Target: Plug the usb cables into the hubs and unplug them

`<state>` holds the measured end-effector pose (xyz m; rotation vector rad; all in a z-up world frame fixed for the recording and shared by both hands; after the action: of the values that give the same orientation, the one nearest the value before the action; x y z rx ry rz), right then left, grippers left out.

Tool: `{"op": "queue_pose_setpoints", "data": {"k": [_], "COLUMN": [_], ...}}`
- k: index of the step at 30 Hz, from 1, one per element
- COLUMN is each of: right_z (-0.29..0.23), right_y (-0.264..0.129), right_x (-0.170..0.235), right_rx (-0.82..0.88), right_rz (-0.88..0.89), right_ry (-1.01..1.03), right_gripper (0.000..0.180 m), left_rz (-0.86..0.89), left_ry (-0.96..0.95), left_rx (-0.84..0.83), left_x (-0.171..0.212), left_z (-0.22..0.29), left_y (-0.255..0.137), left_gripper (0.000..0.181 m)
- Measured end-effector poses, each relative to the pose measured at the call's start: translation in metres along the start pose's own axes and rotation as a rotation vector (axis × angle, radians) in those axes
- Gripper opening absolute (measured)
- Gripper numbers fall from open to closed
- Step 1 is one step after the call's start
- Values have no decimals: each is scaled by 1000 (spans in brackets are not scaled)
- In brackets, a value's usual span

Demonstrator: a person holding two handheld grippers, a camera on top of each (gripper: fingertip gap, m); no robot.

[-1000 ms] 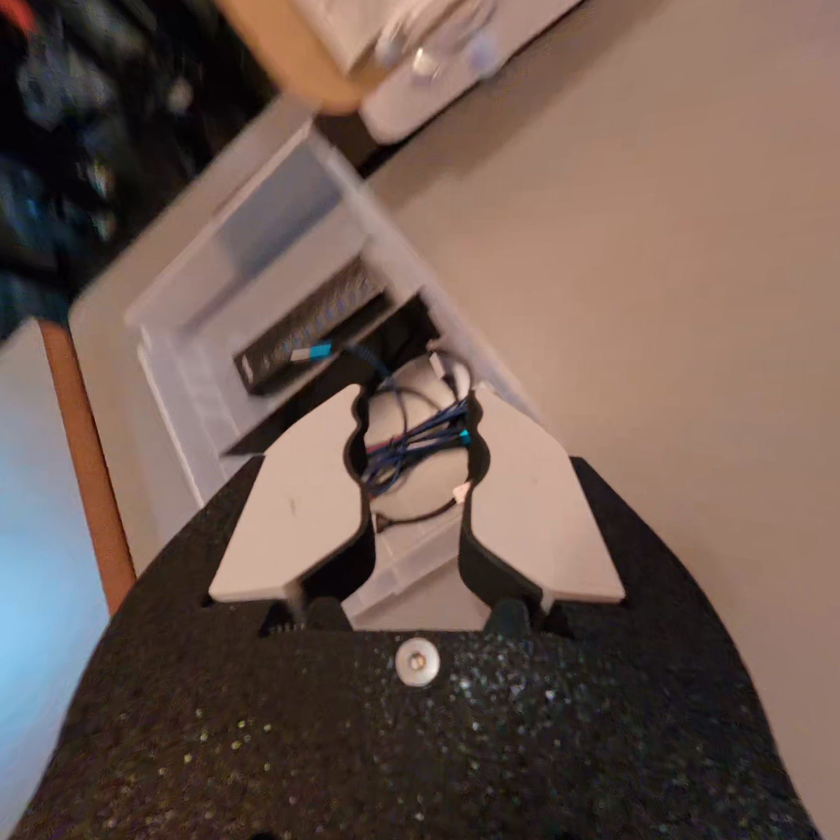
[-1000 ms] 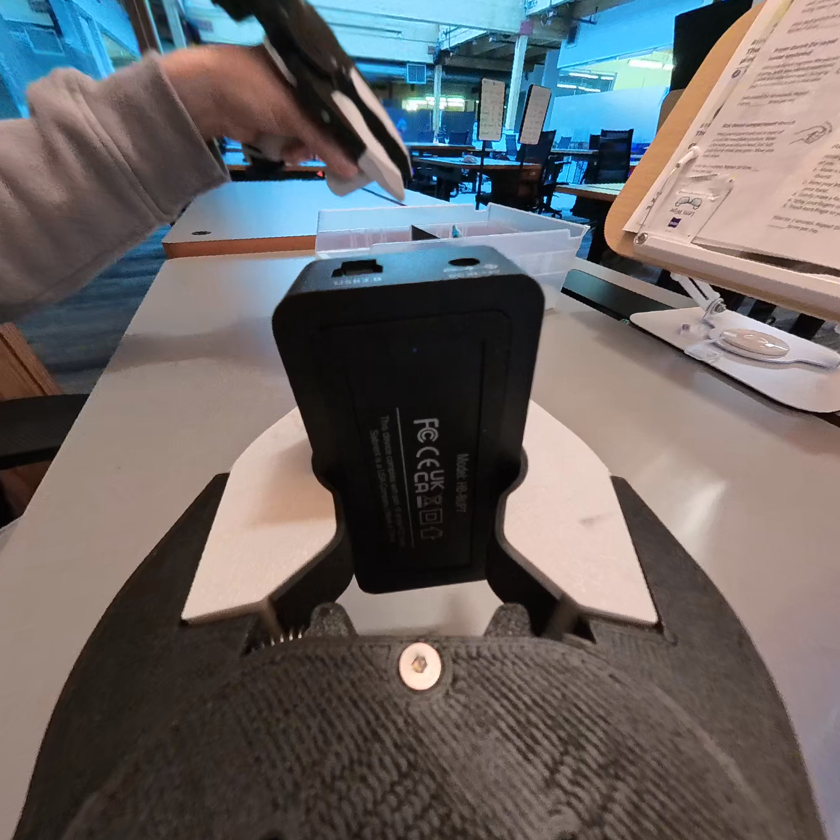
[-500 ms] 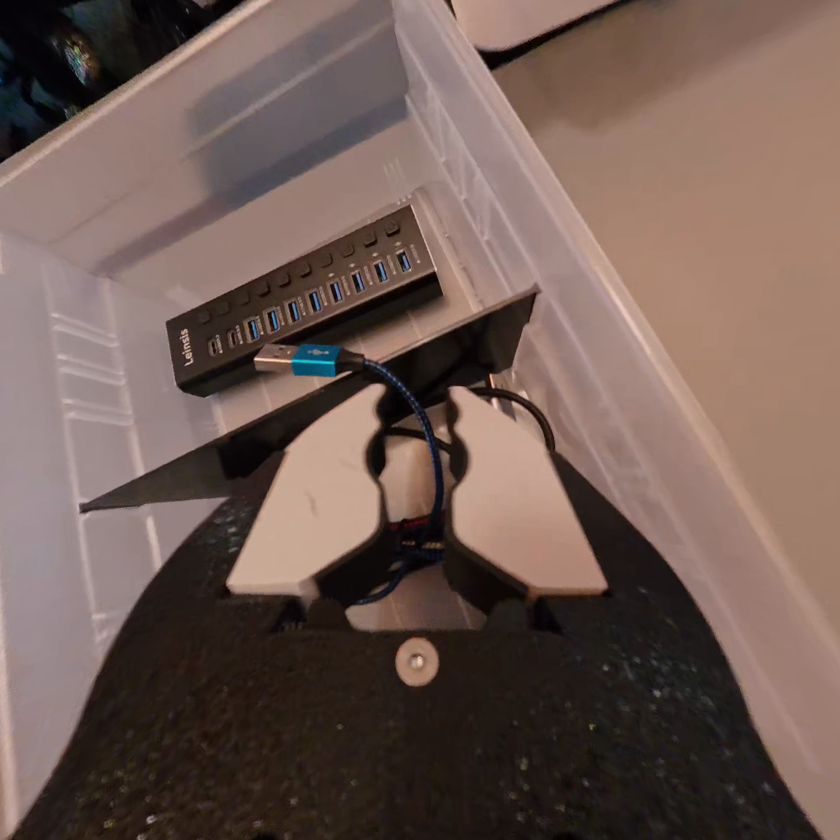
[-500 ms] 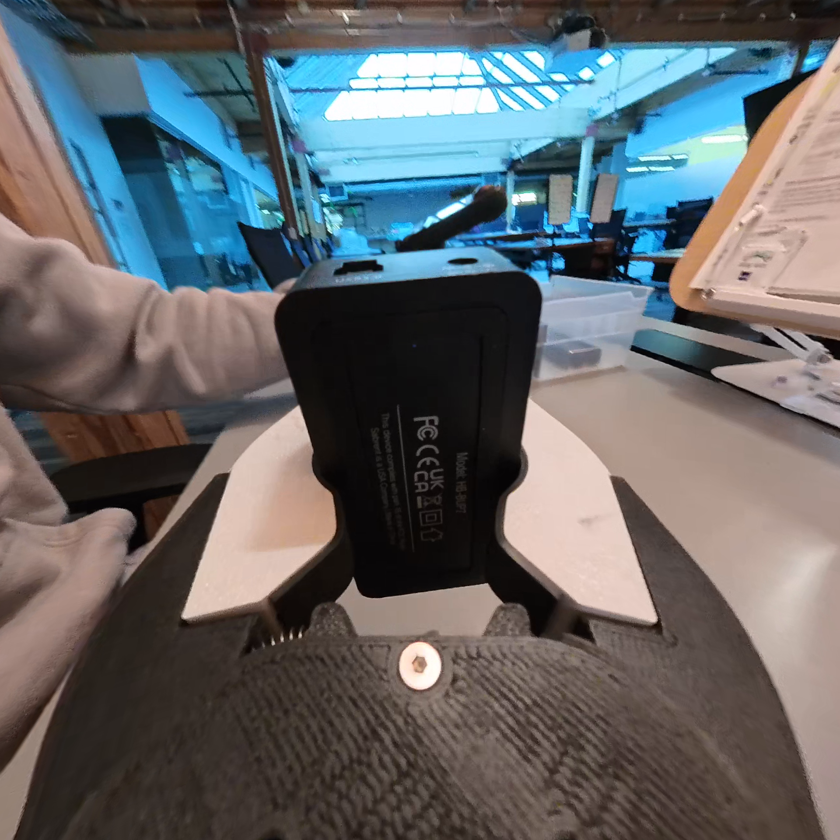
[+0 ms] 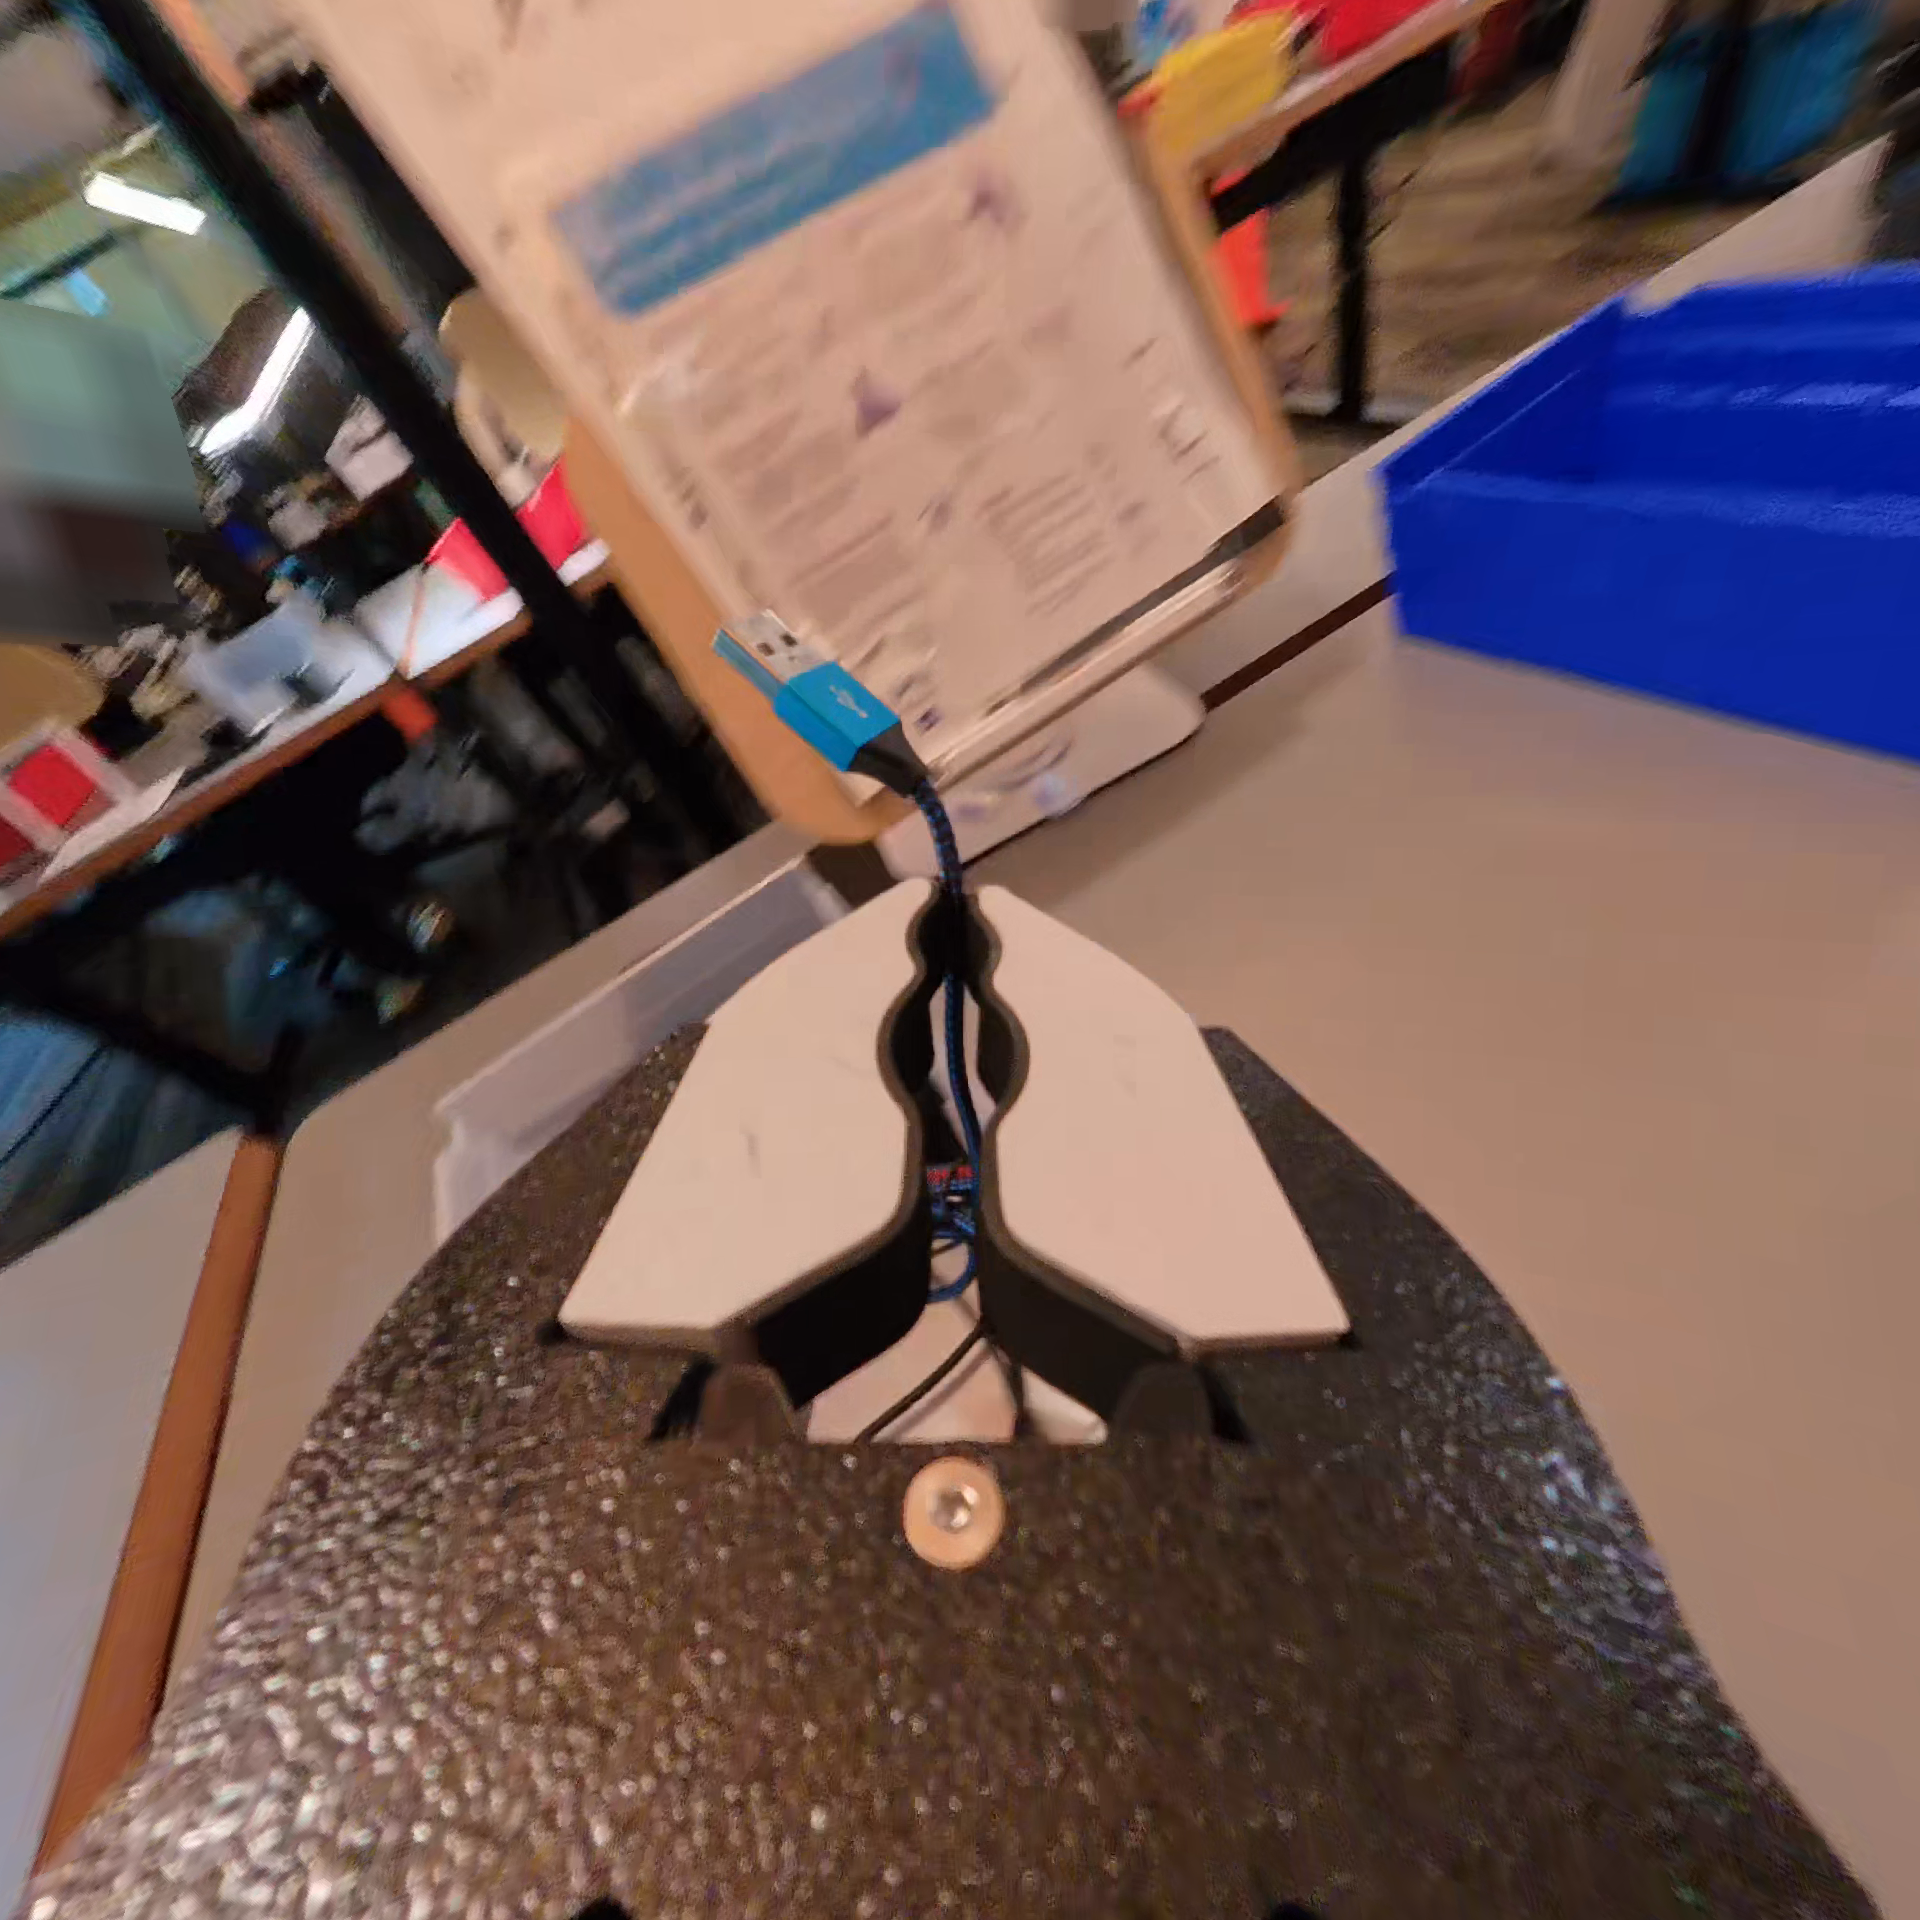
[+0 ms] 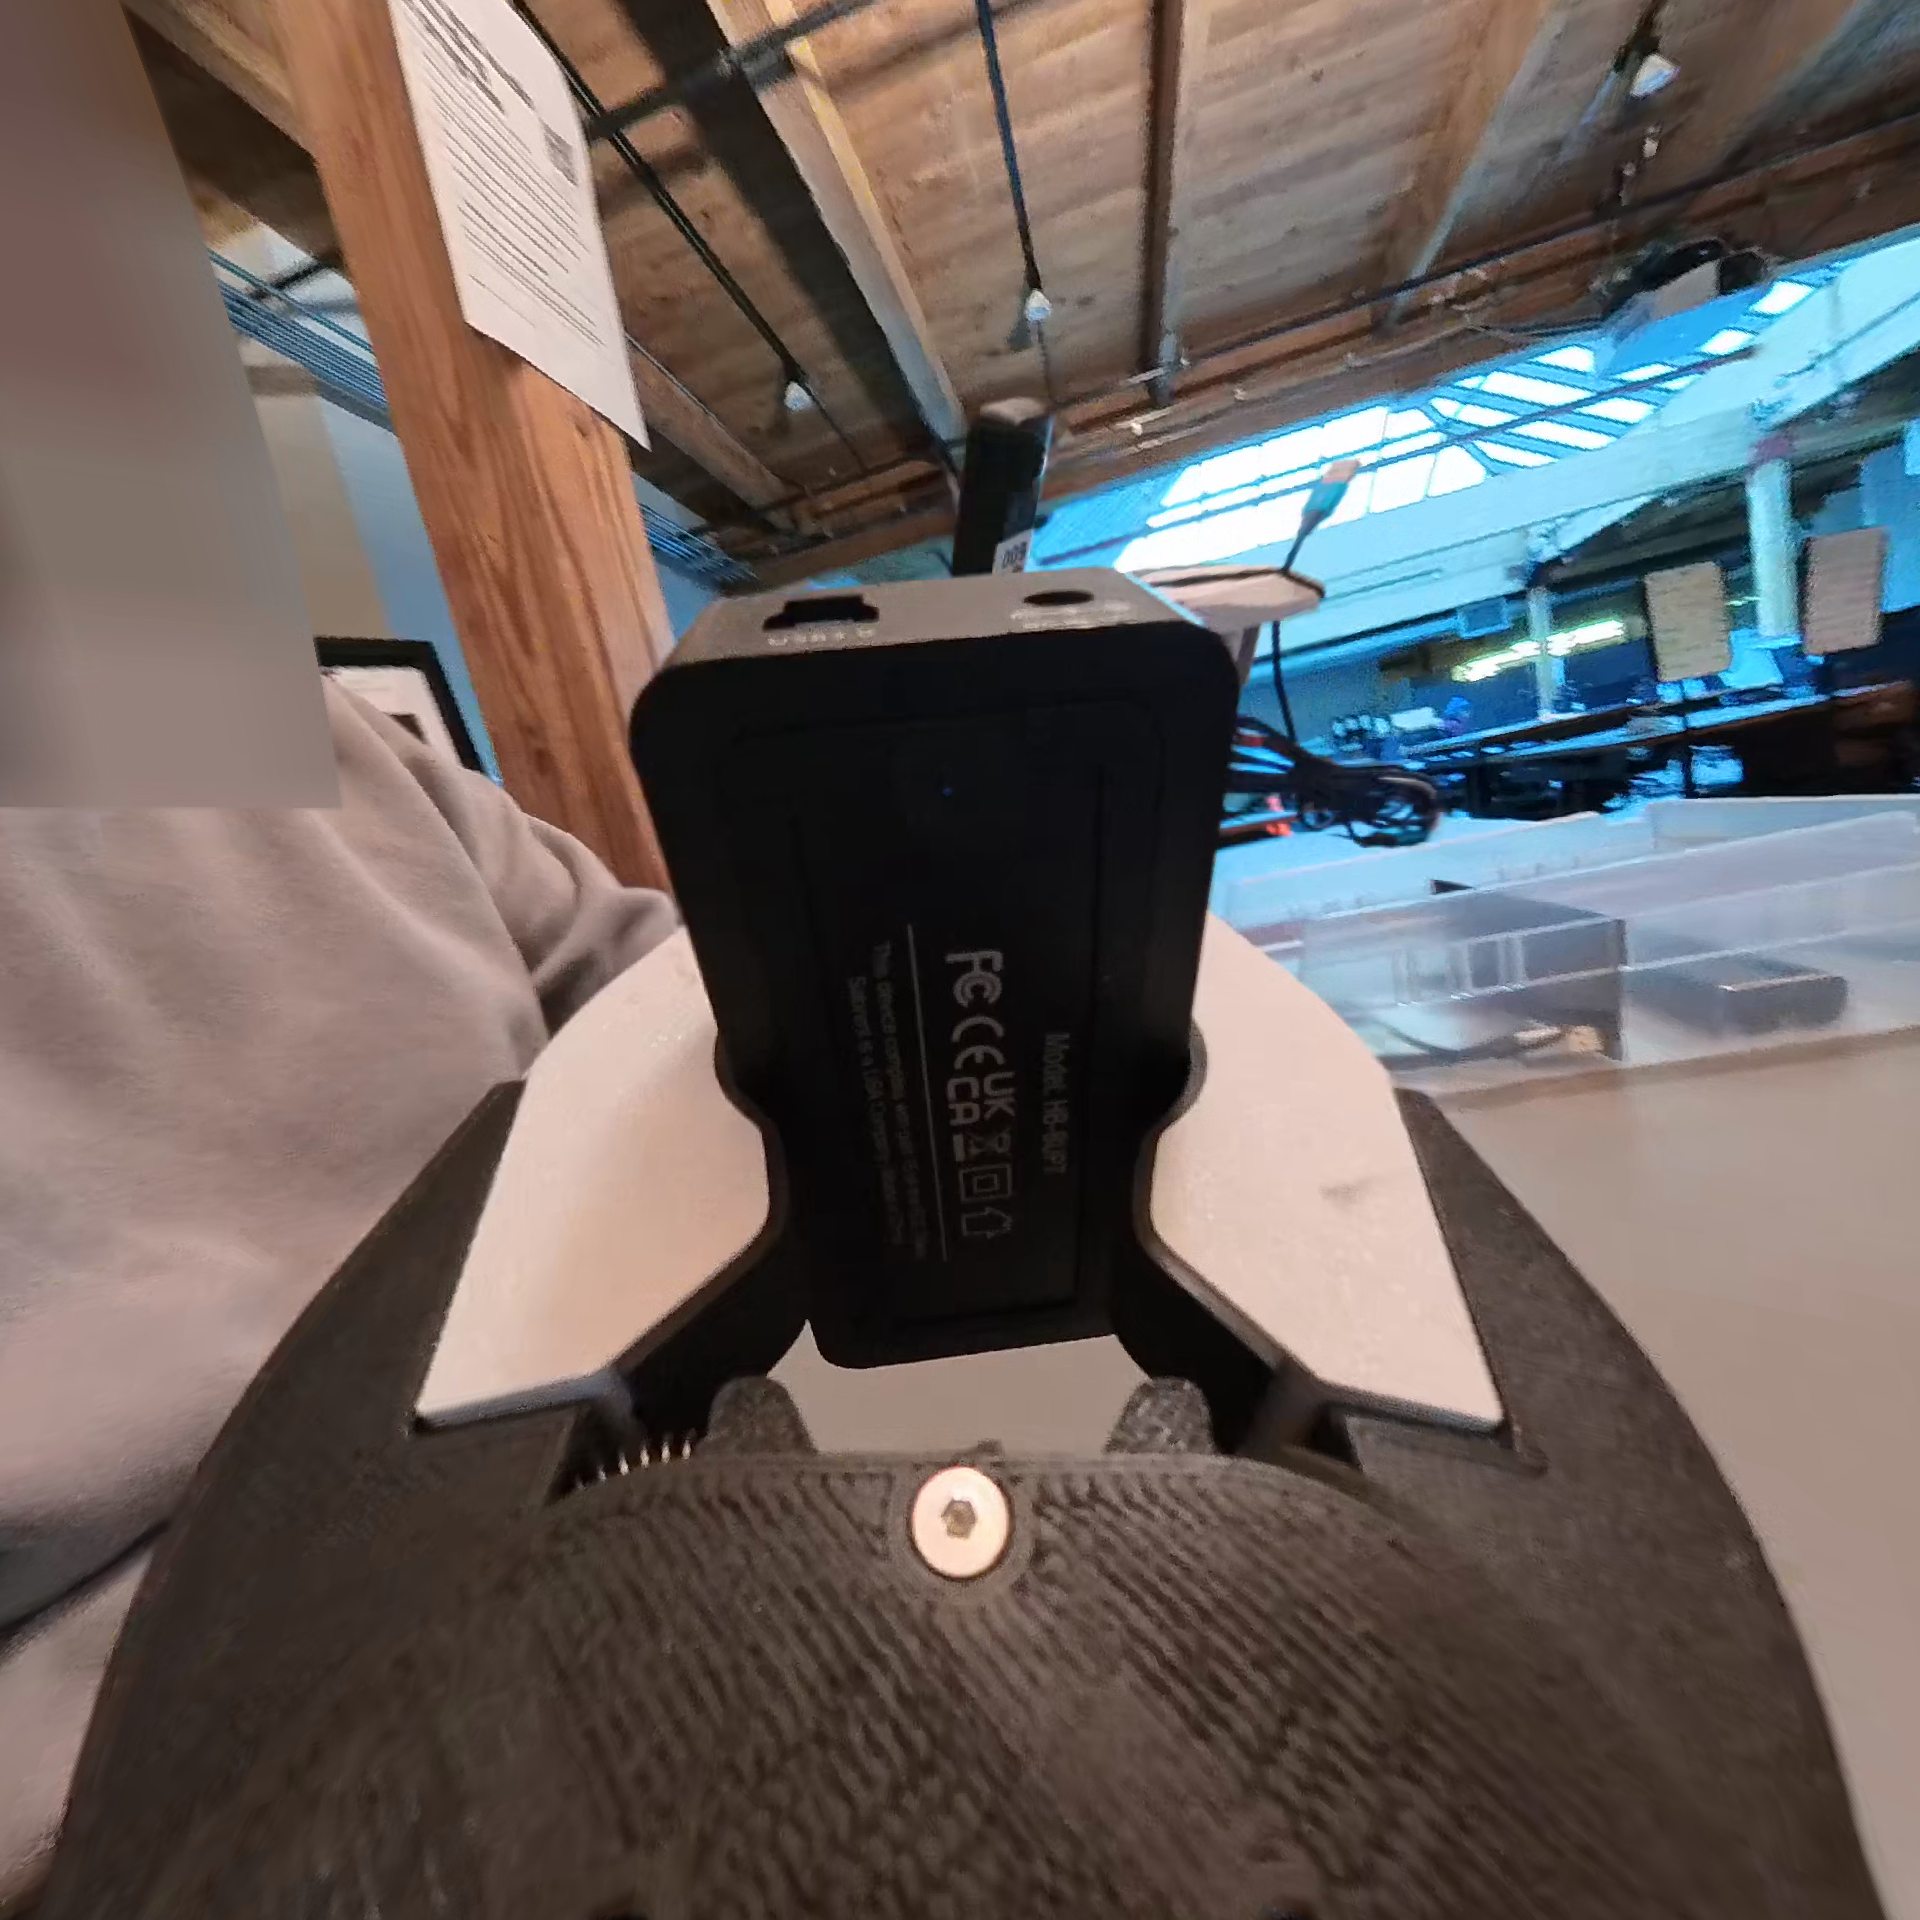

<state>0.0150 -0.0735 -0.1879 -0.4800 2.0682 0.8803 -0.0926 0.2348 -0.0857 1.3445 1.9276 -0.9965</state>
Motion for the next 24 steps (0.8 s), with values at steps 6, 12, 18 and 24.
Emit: {"op": "queue_pose_setpoints", "data": {"k": [6, 12, 18, 24], "right_z": [0, 9, 11, 12], "right_y": [-4, -4, -1, 0], "right_x": [-2, 2, 11, 16], "right_rx": [29, 162, 214, 237], "right_rz": [9, -44, -123, -173], "right_ry": [-31, -129, -185, -215], "right_gripper": [74, 75, 75, 75], "left_rz": [140, 317, 339, 194], "left_ry": [60, 22, 21, 16], "left_rx": [432, 909, 1022, 795], "left_x": [-64, -46, 12, 37], "left_z": [65, 134, 189, 185], "left_y": [-31, -26, -1, 13], "left_gripper": [3, 2, 2, 3]}}
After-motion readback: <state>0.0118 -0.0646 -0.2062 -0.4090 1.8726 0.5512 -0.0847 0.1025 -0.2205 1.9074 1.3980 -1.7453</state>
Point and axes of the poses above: each gripper's, where its closed fingertips meet, y out along the fingers, x out of its underside, z = x × y across the jaws, the point moved 5 cm from there along -y, back along the fingers, and after that the axes turned 14 degrees about y, right-handed, at the moved point
